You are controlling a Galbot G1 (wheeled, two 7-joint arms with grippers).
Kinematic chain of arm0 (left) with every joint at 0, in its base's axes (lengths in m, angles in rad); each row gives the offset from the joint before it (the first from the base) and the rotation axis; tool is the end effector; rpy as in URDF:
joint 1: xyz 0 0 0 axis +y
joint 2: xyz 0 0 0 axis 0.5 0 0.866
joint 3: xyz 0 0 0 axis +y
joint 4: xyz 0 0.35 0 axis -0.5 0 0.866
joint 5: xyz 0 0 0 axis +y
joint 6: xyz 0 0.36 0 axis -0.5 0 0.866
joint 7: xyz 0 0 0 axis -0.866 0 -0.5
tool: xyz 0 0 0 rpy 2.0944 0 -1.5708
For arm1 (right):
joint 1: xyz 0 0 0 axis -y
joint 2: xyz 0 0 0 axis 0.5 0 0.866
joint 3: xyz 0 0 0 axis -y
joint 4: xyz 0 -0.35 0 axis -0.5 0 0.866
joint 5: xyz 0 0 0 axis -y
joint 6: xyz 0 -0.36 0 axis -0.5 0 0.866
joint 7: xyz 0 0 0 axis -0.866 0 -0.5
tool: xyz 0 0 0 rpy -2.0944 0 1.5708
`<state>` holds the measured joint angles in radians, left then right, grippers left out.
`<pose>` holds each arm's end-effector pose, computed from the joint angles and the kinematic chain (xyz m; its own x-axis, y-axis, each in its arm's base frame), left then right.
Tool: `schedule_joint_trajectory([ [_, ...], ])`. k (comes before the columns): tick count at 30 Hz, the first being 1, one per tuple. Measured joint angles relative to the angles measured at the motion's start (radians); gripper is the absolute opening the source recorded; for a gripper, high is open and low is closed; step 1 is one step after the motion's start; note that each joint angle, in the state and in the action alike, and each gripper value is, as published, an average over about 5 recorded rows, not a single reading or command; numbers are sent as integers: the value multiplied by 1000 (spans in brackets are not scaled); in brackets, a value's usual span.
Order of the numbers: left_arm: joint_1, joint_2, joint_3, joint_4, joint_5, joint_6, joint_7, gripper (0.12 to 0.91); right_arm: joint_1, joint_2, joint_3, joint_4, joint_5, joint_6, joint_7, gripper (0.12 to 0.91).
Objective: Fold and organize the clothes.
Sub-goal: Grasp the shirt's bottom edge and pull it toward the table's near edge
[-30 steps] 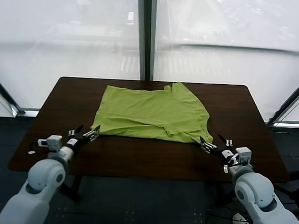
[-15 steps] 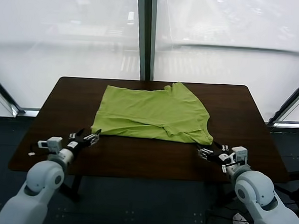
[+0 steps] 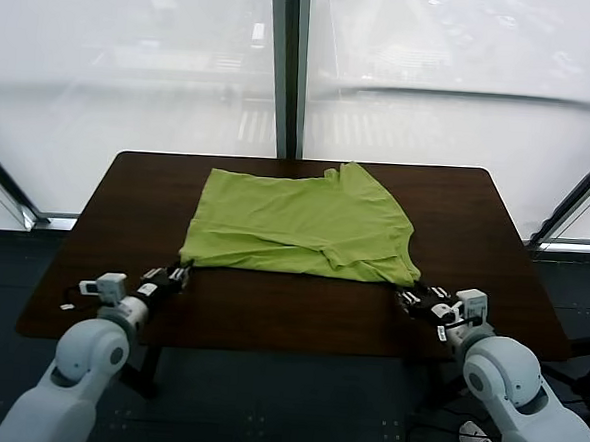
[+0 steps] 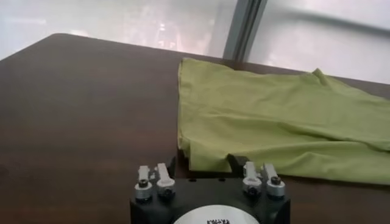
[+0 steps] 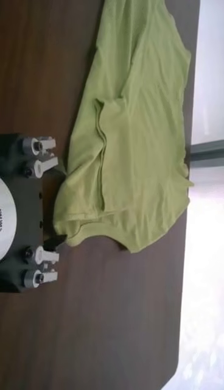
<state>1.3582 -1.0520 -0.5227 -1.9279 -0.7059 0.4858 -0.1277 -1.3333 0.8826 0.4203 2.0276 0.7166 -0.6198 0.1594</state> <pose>0.2615 0.1109 -0.2887 -0.8691 0.1274 0.4779 0.0603 0.9863 -0.1533 0.2606 -0.0957 -0.2527 -0.7975 -0.1930 0.5716 -0.2279 0.9736 0.0107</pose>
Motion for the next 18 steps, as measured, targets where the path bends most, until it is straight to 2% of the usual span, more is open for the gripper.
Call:
schedule_joint_trajectory([
  [2, 0, -2, 2, 2, -11, 4, 0, 907, -1, -3, 0, 1, 0, 0, -3, 748],
  [5, -1, -5, 6, 7, -19, 6, 0, 903, -2, -10, 0, 5, 1, 0, -6, 596],
  [6, -2, -5, 7, 9, -20, 5, 0, 895, -2, -13, 1, 7, 1, 0, -6, 524],
  [11, -2, -4, 9, 15, -17, 4, 0, 783, -8, -28, 3, 12, 4, -1, -6, 231],
  [13, -1, -3, 9, 14, -16, 4, 1, 692, -12, -37, 5, 17, 7, -4, -4, 156],
  [18, 1, 2, 9, 11, -12, 3, 3, 362, -28, -67, 15, 34, 61, -41, 25, 138],
])
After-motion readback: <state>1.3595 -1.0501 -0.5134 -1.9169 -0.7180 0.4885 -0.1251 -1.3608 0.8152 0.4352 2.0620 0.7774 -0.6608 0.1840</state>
